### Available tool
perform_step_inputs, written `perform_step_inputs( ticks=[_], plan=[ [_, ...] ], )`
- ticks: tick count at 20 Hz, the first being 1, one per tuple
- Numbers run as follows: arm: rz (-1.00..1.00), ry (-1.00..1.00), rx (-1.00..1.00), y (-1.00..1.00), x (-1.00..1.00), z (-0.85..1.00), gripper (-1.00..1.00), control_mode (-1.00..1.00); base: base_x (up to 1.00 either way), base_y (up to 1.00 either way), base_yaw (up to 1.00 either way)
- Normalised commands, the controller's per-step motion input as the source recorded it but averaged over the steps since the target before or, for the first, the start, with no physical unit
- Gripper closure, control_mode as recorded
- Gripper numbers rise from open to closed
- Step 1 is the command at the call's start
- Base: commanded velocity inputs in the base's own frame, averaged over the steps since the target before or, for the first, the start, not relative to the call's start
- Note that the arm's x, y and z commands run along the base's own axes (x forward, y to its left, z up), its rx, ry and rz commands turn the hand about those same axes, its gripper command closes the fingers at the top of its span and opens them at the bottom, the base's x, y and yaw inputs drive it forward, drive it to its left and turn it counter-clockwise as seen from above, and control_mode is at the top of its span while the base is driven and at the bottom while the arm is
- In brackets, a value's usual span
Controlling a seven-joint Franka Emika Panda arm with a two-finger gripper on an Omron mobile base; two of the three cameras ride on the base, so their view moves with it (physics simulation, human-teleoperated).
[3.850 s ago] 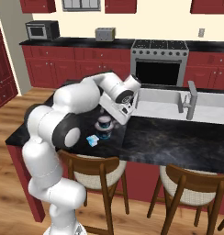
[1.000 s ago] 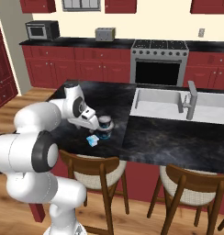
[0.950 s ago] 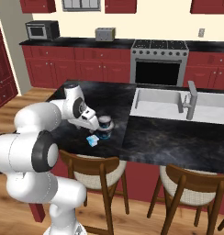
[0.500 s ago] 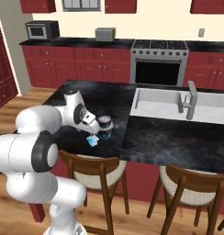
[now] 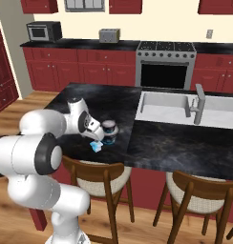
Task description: Stack the yogurt containers by placing the smaller containers on top of the larger containers.
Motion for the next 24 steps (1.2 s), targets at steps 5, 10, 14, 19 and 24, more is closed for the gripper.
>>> perform_step_inputs(
  ticks=[5, 10, 14, 19, 24],
  plan=[
    [0.0, -0.04, 0.0, 0.0, 0.2, -0.18, -1.0, -1.0, 0.0, 0.0, 0.0],
    [0.0, -0.03, 0.0, 0.0, 0.17, -0.16, -1.0, -1.0, 0.0, 0.0, 0.0],
    [0.0, -0.01, 0.0, 0.0, 0.17, -0.13, -1.0, -1.0, 0.0, 0.0, 0.0],
    [0.0, 0.0, 0.0, 0.0, 0.13, -0.13, -1.0, -1.0, 0.0, 0.0, 0.0],
    [0.0, 0.0, 0.0, 0.0, 0.09, -0.11, -1.0, -1.0, 0.0, 0.0, 0.0]
  ],
)
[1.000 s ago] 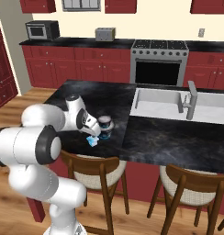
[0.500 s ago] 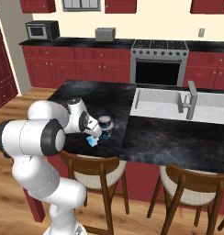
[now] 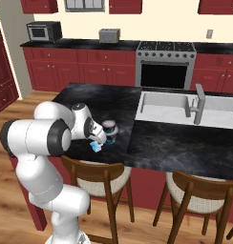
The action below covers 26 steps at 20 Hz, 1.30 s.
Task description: Stack the yogurt containers by placing the smaller containers on top of the larger containers.
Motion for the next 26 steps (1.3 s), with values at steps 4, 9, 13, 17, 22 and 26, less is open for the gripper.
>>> perform_step_inputs(
  ticks=[4, 9, 13, 17, 22, 26],
  plan=[
    [0.0, 0.0, 0.01, -0.04, 0.02, -0.13, -1.0, -1.0, 0.0, 0.0, 0.0],
    [0.0, 0.0, 0.01, -0.06, 0.0, -0.12, -1.0, -1.0, 0.0, 0.0, 0.0],
    [0.0, 0.0, 0.01, -0.06, 0.0, -0.06, -1.0, -1.0, 0.0, 0.0, 0.0],
    [0.0, 0.0, 0.0, -0.02, 0.0, -0.08, -1.0, -1.0, 0.0, 0.0, 0.0],
    [0.0, 0.0, 0.0, -0.01, 0.0, -0.05, -1.0, -1.0, 0.0, 0.0, 0.0],
    [0.0, -0.01, 0.0, -0.02, 0.0, 0.0, -1.0, -1.0, 0.0, 0.0, 0.0]
  ],
)
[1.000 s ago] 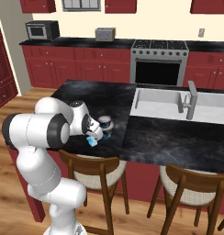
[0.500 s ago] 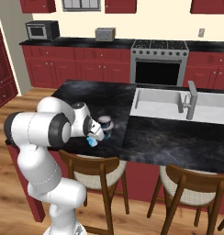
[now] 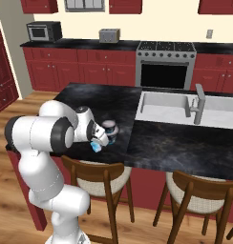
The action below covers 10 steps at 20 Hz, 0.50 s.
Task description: Stack the yogurt containers by placing the smaller containers on top of the larger containers.
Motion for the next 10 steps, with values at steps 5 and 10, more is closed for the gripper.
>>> perform_step_inputs(
  ticks=[5, 10],
  plan=[
    [0.0, -0.04, 0.0, -0.1, 0.0, 0.0, -1.0, -1.0, 0.0, 0.0, 0.0],
    [0.0, -0.03, 0.0, -0.09, 0.0, 0.0, -1.0, -1.0, 0.0, 0.0, 0.0]
  ],
)
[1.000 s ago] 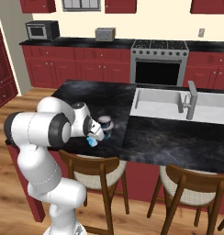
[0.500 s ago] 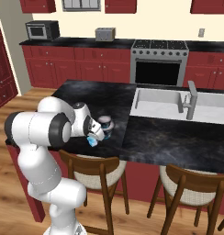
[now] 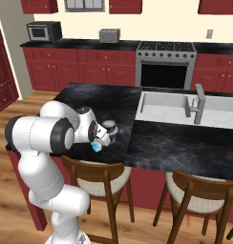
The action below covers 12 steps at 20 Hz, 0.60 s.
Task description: Stack the yogurt containers by placing the smaller containers on top of the larger containers.
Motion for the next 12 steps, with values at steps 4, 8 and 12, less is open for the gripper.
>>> perform_step_inputs(
  ticks=[4, 8, 12],
  plan=[
    [0.0, -0.01, 0.0, -0.01, 0.0, 0.0, -1.0, -1.0, 0.0, 0.0, 0.0],
    [0.0, 0.0, 0.0, 0.0, -0.02, -0.01, -1.0, -1.0, 0.0, 0.0, 0.0],
    [0.0, -0.02, 0.0, 0.0, 0.0, -0.02, -1.0, -1.0, 0.0, 0.0, 0.0]
  ],
)
